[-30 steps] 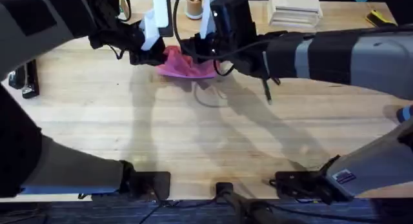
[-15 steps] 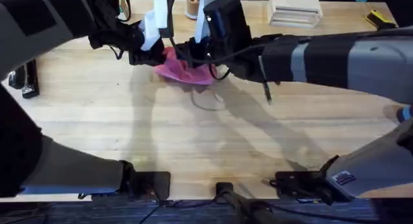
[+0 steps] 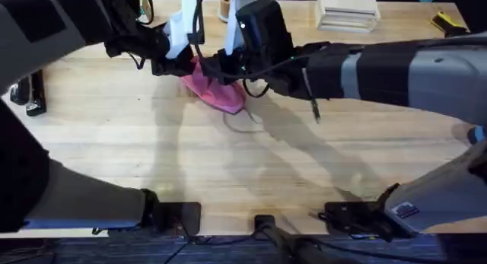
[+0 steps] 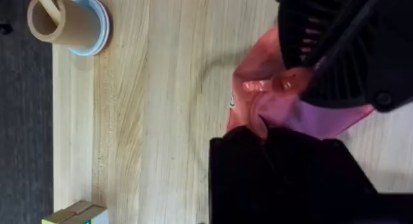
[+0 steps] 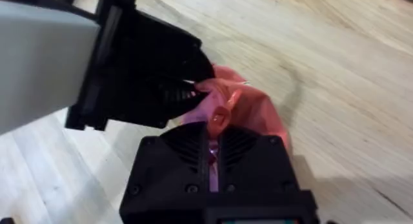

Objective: Unzip the bag, pick up the pens from the table one at a time and place them inside, then zip the bag closed.

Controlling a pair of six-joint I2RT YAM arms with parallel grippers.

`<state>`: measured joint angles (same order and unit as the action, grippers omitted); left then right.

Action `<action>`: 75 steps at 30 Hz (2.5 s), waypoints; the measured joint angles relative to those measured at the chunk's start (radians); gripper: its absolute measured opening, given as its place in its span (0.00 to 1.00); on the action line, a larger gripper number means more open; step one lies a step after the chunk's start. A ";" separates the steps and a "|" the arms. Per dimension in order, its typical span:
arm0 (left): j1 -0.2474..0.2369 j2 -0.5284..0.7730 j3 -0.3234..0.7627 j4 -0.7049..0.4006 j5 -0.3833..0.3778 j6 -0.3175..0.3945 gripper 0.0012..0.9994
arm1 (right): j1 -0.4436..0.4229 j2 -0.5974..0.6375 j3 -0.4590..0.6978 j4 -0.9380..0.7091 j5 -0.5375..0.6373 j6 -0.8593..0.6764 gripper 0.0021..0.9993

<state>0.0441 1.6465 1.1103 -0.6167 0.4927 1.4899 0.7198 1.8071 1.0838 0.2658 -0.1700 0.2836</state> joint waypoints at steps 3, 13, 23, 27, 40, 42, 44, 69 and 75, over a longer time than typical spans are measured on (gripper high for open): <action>0.000 0.000 0.000 -0.001 0.006 0.000 0.04 | -0.021 0.000 0.000 -0.016 -0.019 -0.018 0.09; -0.033 0.000 0.000 -0.026 0.118 -0.001 0.04 | -0.145 -0.195 0.013 -0.288 -0.055 -0.146 0.97; -0.040 0.000 0.000 -0.027 0.140 0.000 0.04 | -0.251 -0.391 0.032 -0.500 -0.055 -0.210 1.00; -0.040 0.000 0.000 -0.027 0.140 -0.001 0.04 | -0.254 -0.391 0.032 -0.551 -0.056 -0.213 1.00; -0.040 0.000 0.000 -0.027 0.151 -0.004 0.04 | -0.249 -0.391 0.086 -0.680 -0.056 -0.215 1.00; -0.038 0.000 0.000 -0.027 0.168 -0.004 0.04 | -0.249 -0.391 0.110 -0.713 -0.056 -0.216 1.00; -0.037 0.000 0.000 -0.027 0.189 -0.004 0.04 | -0.249 -0.391 0.134 -0.756 -0.056 -0.217 1.00; -0.037 0.000 0.000 -0.296 0.286 -0.005 0.04 | -0.237 -0.391 0.155 -0.904 -0.056 -0.215 1.00; -0.037 0.000 0.000 -0.326 0.286 -0.005 0.04 | -0.185 -0.362 0.155 -0.937 -0.056 -0.256 1.00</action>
<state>0.0071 1.6466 1.1099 -0.9428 0.7784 1.4853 0.5351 1.4450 1.2392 -0.6716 -0.2264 0.0276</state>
